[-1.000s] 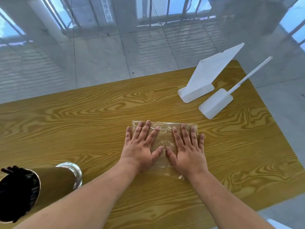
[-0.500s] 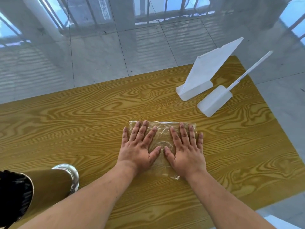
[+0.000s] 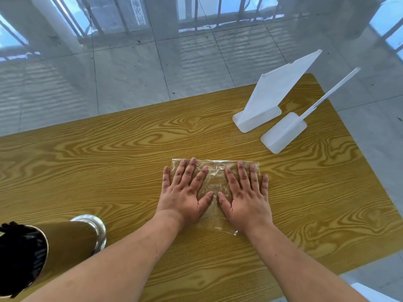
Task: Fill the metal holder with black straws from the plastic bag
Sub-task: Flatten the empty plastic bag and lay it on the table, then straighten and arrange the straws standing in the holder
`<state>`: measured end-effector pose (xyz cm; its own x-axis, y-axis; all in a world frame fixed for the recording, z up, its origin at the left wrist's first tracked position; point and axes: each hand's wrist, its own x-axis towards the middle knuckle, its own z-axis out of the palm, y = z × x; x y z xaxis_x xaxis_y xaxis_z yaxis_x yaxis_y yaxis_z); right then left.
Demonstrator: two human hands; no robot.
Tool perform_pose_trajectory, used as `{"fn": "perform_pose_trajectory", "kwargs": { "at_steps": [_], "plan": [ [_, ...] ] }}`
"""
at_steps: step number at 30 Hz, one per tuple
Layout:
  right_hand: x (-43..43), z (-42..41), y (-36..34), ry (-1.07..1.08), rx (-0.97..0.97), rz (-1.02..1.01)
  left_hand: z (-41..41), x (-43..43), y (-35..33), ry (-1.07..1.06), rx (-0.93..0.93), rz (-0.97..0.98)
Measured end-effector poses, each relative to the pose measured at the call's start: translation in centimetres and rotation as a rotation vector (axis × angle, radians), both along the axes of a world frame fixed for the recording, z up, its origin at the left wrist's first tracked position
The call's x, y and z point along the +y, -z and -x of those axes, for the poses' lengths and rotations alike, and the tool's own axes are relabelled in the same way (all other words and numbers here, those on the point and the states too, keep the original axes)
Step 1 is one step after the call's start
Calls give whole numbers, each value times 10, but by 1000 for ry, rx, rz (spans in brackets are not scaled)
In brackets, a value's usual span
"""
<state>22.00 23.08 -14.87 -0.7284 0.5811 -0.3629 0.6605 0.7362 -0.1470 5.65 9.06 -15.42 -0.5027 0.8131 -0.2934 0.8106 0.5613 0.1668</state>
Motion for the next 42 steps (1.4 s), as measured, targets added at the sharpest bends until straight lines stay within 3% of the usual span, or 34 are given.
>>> {"fn": "perform_pose_trajectory", "kwargs": {
  "at_steps": [7,11,18,22,32,35,38,42],
  "plan": [
    [1,12,-28,-14,-141,26,8,4,-39,62,-13,216],
    [-6,27,-65,34,-42,51,17,-13,-84,49,-27,189],
    [-72,47,-118,57,346,197,27,-66,-165,11,-59,-159],
    [-124,67,-144,25,471,326,49,-104,-206,-51,-30,-322],
    [-230,93,-177,-170,432,489,103,-188,-267,-269,-67,-857],
    [-248,110,-185,-184,464,465,119,-213,-258,-360,-73,-843],
    [-262,129,-190,-196,514,423,130,-239,-241,-367,-122,-703],
    [-277,147,-184,-218,490,455,132,-269,-218,-434,-280,-560]
  ]
}}
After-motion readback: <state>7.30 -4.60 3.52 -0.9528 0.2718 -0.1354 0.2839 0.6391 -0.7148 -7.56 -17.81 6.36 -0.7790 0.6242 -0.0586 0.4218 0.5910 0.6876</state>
